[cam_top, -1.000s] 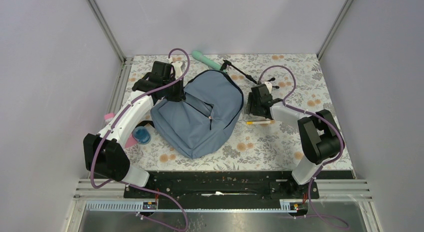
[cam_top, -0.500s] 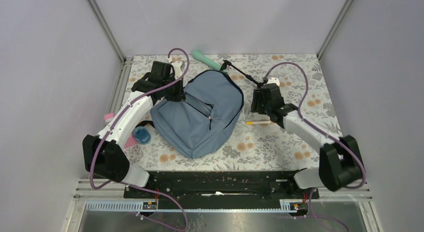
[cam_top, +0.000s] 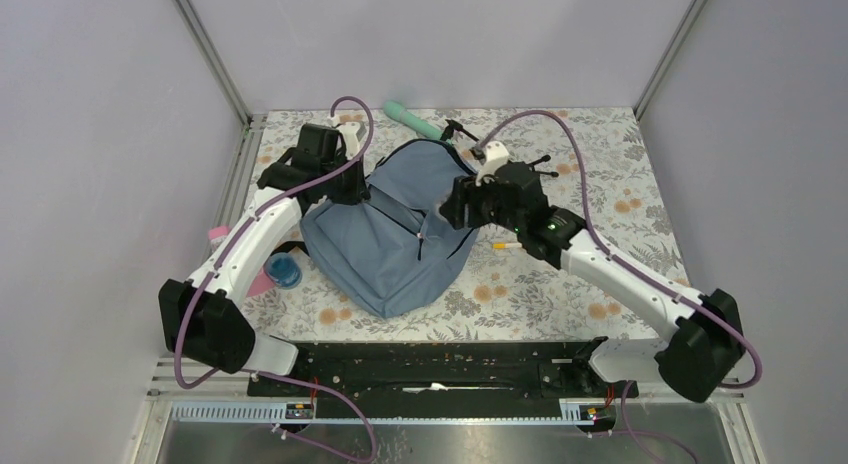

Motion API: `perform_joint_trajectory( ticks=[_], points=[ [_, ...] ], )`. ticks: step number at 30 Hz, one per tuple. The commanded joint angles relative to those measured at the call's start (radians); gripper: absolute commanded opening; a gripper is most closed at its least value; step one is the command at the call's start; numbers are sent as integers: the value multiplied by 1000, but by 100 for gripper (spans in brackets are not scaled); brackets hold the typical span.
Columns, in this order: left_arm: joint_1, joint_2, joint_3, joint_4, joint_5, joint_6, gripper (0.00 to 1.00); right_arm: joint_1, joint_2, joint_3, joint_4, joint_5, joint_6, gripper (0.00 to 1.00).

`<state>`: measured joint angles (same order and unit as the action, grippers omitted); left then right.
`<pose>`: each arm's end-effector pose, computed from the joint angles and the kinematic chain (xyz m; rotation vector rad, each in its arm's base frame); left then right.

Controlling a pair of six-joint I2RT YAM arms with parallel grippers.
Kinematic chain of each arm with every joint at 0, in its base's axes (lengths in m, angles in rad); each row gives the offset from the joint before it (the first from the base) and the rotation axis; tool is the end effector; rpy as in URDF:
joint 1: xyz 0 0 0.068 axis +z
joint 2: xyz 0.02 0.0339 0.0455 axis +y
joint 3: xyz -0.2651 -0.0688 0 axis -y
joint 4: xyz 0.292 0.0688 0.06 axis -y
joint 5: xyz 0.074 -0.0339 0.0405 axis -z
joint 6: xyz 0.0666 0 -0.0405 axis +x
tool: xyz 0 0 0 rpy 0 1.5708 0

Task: Pack the student bag
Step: Pick up the stationery from the center of the board, then place the stationery in the student bag.

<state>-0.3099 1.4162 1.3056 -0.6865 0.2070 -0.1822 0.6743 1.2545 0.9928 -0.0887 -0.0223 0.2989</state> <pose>0.3513 -0.1269 0.3033 0.2541 2.3855 -0.4793 0.2859 0.2304 0.2996 -0.3846 1.9423 0.6669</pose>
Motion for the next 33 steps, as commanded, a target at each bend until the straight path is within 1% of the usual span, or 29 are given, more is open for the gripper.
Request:
perform_joint_trajectory(
  ticks=[1,6,11,14,18,20,25,29,33],
  points=[
    [6,-85,-5,92,37,-12,0,71,107,128,137,-95,-11,38],
    [6,-89,-33,115,42,-5,0,138,242,237,166,-124,-36,38],
    [8,-96,-44,117,37,6,0,149,355,338,154,-185,-39,37],
    [8,-106,-53,124,31,7,0,151,408,372,139,-188,-39,37],
    [8,-112,-58,130,42,9,0,150,478,429,97,-126,-38,36],
    [8,-114,-60,129,46,10,0,149,513,467,32,-86,-40,36],
    [8,-124,-64,136,49,16,0,142,550,528,-22,16,-44,35],
    [8,-132,-68,140,47,16,0,131,584,577,-74,-54,-66,35],
    [8,-134,-68,140,46,19,0,131,602,578,-117,-208,-94,36]
  ],
)
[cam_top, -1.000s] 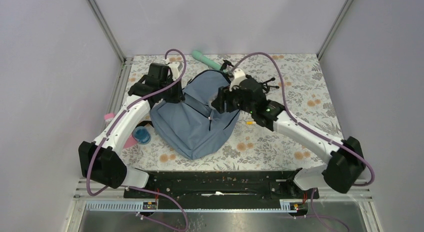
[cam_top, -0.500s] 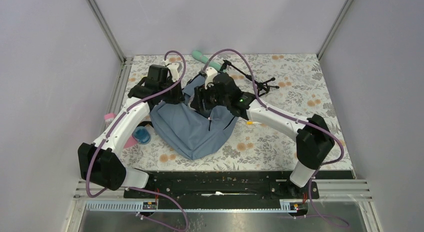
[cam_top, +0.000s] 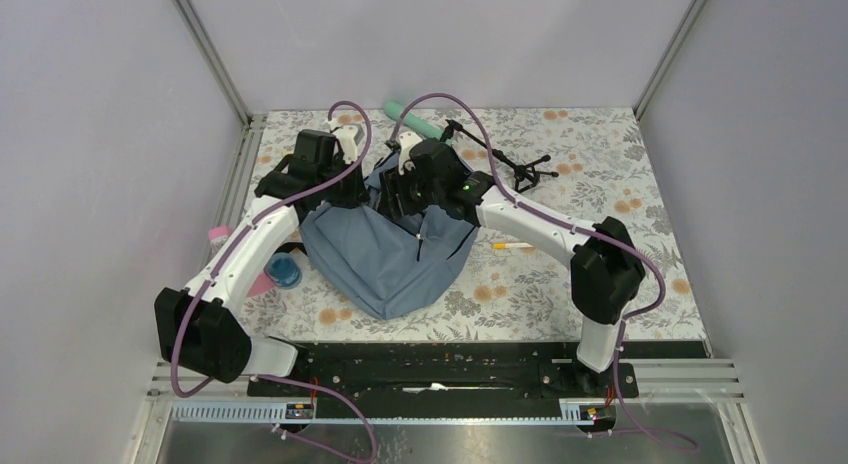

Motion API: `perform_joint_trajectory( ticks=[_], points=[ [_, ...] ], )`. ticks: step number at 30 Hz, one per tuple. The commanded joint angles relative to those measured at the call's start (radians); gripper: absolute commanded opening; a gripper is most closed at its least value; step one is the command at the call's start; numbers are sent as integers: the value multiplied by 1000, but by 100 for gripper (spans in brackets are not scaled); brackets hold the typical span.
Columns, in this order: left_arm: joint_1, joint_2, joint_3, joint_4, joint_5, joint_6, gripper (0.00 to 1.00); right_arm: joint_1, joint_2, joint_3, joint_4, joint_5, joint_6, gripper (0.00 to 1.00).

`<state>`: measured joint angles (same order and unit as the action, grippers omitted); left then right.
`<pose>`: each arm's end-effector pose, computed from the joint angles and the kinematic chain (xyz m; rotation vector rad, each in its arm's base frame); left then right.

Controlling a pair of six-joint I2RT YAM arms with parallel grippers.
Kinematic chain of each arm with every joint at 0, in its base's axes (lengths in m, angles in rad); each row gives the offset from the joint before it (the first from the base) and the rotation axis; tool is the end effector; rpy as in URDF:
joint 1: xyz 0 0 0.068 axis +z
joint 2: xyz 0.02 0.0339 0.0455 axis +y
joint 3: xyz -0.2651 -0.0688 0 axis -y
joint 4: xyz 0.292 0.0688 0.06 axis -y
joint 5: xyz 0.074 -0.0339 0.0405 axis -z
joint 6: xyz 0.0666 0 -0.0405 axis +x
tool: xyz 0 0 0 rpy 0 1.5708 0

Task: Pack the student bag
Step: Place the stationery in the student bag.

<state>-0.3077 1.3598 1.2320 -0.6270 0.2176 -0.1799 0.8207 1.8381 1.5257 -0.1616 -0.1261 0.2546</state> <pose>0.3416 -0.1236 0.2998 0.2612 2.3419 -0.4951 0.3422 0.3795 0.2726 -0.6754 2.0274 0.7838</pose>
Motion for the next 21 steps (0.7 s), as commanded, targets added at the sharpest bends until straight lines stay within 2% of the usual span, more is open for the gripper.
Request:
perform_joint_trajectory(
  ticks=[1,6,10,11,14,15,17,21],
  points=[
    [5,-79,5,81,36,16,0,-15,23,39,-57,-150,-51,36],
    [5,-84,0,90,30,16,0,-16,38,11,-73,-369,-21,36],
    [6,-82,-3,92,28,14,0,-16,59,39,-112,-429,-3,40],
    [7,-81,-3,92,29,14,0,-16,61,40,-120,-406,-3,44],
    [6,-80,-5,92,25,15,0,-16,25,4,-110,-255,-4,74],
    [6,-82,-7,92,22,14,0,-17,1,-20,-88,-228,-11,80],
    [7,-80,-7,92,20,14,0,-17,-49,-61,-50,-195,-24,85],
    [7,-78,-2,92,22,14,0,-15,-99,-82,-42,-137,-55,87]
  ],
)
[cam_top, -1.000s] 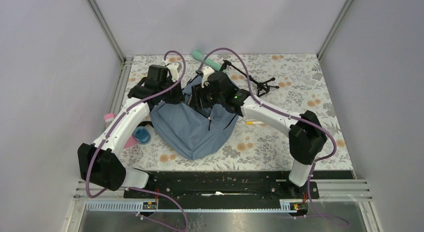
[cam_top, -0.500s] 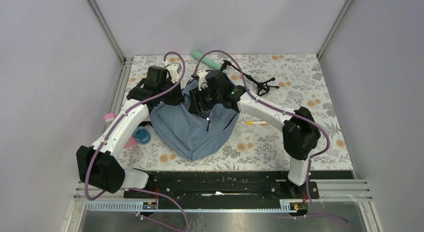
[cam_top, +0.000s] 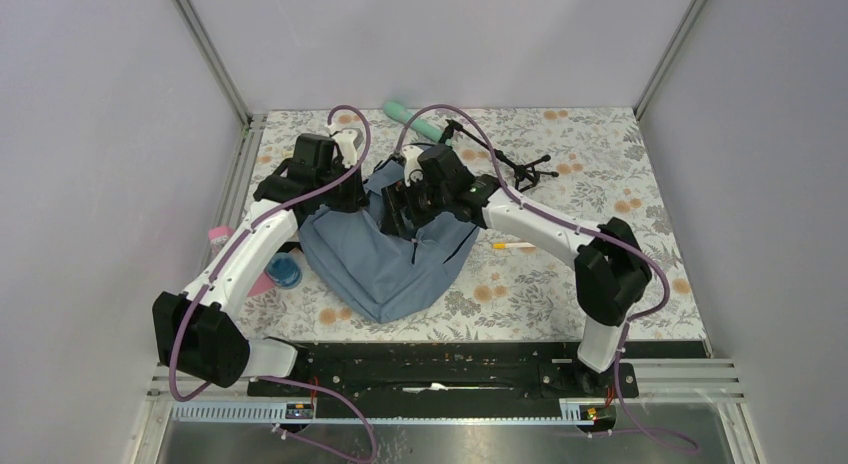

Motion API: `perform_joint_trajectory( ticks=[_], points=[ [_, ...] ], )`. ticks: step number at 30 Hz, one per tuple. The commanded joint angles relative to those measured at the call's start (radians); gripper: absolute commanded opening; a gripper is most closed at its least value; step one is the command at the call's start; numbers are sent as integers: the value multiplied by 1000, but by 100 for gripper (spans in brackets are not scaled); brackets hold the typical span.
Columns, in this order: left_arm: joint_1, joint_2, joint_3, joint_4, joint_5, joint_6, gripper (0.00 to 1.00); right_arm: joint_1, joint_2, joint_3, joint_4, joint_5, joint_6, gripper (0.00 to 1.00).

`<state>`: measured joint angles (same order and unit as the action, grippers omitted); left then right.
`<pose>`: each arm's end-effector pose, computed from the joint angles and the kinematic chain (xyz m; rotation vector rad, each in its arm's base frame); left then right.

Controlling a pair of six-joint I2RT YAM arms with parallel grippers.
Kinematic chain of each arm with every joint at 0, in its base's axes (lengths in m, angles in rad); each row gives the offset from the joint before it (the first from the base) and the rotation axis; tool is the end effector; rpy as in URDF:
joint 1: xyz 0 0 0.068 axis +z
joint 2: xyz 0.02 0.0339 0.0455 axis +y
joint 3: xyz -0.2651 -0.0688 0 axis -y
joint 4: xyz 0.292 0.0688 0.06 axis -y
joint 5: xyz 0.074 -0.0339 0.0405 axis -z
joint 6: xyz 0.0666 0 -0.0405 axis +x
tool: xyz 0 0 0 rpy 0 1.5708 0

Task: Pack the student bag
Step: Place the stationery in the student bag.

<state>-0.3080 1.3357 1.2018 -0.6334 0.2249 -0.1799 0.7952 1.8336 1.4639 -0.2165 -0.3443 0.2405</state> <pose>0.3344 -0.1220 0.2953 0.2648 2.3545 -0.5022 0.3317 0.3704 0.2443 -0.8255 2.1262 0.9460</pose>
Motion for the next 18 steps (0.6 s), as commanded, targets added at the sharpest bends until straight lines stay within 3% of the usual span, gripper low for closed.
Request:
perform_joint_trajectory(
  ticks=[1,5,10,18],
  points=[
    [7,-56,27,98,15,14,0,10,-111,-33,24,98,-41,87],
    [9,-56,24,98,10,13,0,10,-154,-107,113,122,-25,81],
    [9,-53,26,98,13,13,0,10,-131,-107,102,121,5,56],
    [10,-54,26,98,13,11,0,15,-82,-142,144,61,71,49]
  ],
)
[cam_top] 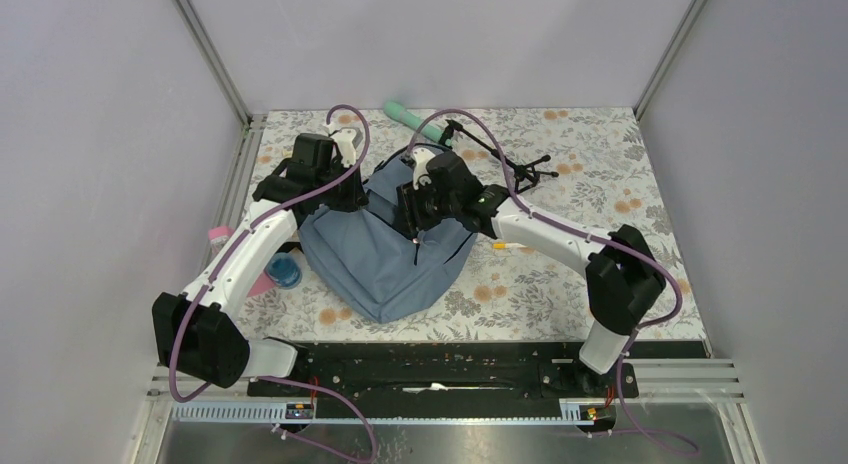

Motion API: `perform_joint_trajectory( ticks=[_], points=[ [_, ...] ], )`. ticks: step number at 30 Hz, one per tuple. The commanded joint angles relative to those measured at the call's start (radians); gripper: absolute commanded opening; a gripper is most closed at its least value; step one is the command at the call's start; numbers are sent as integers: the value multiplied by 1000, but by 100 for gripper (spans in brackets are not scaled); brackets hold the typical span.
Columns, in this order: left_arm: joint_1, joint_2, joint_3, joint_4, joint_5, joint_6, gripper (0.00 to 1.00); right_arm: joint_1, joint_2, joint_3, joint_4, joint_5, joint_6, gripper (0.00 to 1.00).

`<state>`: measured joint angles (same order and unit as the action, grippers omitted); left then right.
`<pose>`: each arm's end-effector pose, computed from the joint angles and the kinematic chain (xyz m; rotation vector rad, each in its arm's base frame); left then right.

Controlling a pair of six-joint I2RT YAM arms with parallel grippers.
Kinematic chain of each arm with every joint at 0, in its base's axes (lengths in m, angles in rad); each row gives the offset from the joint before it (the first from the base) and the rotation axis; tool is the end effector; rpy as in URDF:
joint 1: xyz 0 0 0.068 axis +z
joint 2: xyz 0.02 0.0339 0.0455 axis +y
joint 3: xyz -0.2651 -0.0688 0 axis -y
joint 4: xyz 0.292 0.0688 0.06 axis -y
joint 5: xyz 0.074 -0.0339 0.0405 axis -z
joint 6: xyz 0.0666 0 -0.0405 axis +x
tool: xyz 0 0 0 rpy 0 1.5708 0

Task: Pack the student bag
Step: Place the stationery in the student bag.

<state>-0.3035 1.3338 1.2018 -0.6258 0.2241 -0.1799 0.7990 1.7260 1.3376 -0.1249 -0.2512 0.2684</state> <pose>0.3353 -0.1205 0.2967 0.2595 2.3449 -0.5002 0.3191 0.3517 0.2523 -0.7307 2.0727 0.8897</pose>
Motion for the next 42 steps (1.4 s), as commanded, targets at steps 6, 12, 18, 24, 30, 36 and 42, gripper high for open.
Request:
perform_joint_trajectory(
  ticks=[6,12,18,24,30,36,42],
  points=[
    [6,-55,23,90,10,11,0,22,5,-35,84,-20,75,50],
    [6,-68,18,93,8,11,0,19,-152,-118,29,140,96,62],
    [6,-83,19,92,15,11,0,-50,-383,-325,-46,345,188,71],
    [6,-81,21,87,11,13,0,-273,-520,-516,-112,392,317,72],
    [6,-79,18,87,11,10,0,-407,-512,-598,-143,536,411,76],
    [6,-86,18,87,9,11,0,-444,-412,-610,-102,563,477,77],
    [6,-94,15,86,1,14,0,-452,-298,-588,-56,558,526,73]
  ],
)
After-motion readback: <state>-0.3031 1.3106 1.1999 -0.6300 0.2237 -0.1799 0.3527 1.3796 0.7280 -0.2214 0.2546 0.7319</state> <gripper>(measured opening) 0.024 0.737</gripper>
